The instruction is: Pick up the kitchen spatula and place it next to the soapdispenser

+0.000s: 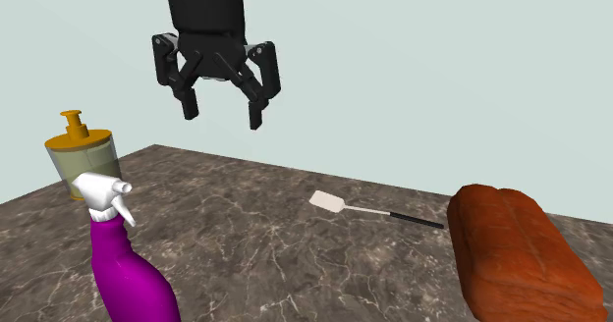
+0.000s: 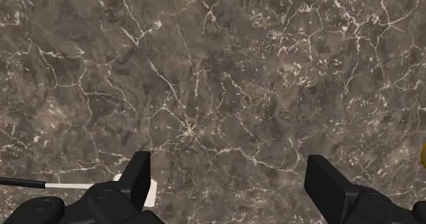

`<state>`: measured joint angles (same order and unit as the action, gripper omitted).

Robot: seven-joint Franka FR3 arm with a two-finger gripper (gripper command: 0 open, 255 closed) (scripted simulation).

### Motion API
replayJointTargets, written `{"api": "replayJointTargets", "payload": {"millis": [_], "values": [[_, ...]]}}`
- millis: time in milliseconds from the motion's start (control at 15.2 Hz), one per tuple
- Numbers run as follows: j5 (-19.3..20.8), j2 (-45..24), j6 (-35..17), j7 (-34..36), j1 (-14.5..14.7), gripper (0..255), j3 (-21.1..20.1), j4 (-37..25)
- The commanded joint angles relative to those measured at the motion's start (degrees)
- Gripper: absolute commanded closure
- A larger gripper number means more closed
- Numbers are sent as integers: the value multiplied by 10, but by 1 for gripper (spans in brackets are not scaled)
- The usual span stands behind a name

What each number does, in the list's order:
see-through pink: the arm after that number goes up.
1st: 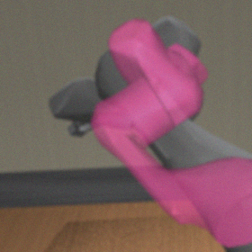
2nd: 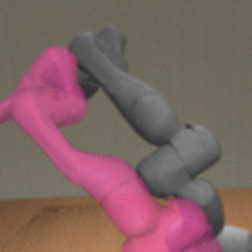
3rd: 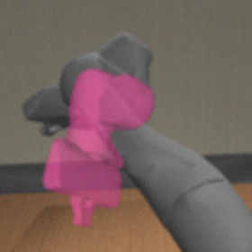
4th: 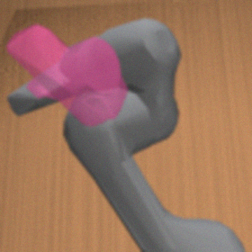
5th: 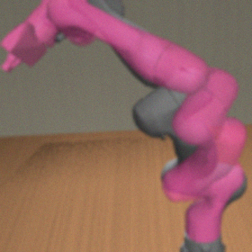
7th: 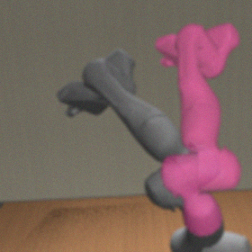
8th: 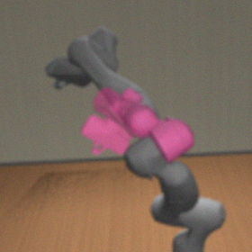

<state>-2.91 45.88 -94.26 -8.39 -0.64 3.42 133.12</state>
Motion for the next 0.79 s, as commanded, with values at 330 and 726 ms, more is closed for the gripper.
{"api": "replayJointTargets", "payload": {"millis": [330,726], "values": [[52,-43,-42,-171,25,0,76,17],[99,-134,-101,-373,59,0,163,0]]}}
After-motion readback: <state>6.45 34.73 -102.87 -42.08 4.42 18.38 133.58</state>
